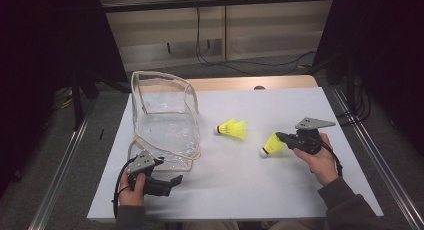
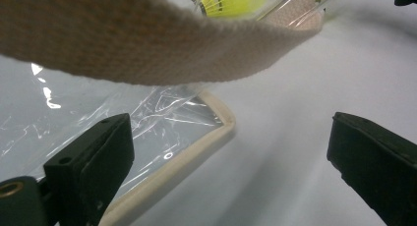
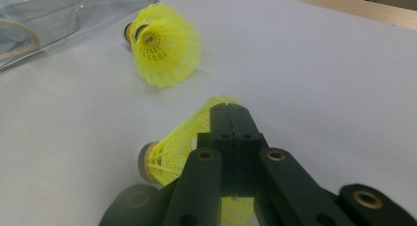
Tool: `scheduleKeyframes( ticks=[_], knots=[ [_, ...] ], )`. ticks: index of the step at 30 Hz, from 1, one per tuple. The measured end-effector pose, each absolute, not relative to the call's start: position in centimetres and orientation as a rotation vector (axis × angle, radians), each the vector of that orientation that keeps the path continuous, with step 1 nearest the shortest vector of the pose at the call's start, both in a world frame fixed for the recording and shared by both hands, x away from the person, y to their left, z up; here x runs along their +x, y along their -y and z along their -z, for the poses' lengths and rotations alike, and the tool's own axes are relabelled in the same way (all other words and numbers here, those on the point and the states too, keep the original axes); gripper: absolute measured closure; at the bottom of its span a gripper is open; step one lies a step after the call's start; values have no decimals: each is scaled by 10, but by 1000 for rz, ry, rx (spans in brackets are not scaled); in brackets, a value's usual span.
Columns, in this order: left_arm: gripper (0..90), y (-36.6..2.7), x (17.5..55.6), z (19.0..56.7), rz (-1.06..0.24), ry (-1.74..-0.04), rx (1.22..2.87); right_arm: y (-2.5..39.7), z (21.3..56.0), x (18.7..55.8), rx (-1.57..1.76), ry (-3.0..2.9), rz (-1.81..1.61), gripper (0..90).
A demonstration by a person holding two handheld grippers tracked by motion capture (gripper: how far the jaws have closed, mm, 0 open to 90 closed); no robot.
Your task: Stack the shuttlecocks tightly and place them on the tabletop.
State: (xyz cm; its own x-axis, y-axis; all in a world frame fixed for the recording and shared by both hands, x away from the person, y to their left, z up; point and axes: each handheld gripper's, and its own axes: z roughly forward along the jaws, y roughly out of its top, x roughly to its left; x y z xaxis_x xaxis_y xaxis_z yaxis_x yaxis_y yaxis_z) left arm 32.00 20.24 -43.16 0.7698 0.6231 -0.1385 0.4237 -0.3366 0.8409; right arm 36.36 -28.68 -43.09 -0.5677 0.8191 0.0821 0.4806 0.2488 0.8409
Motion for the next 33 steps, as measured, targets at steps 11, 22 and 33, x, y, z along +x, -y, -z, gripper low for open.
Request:
scheduleKeyframes(
  ticks=[11,22,33],
  knots=[
    [39,-202,320,432,-252,-786,1985,293,437,363,1210,-2150,-1216,895],
    [39,-202,320,432,-253,-786,1981,296,440,362,1230,-2152,-1210,885],
    [38,-201,320,432,-252,-785,1981,297,443,363,1238,-2166,-1212,877]
  ],
)
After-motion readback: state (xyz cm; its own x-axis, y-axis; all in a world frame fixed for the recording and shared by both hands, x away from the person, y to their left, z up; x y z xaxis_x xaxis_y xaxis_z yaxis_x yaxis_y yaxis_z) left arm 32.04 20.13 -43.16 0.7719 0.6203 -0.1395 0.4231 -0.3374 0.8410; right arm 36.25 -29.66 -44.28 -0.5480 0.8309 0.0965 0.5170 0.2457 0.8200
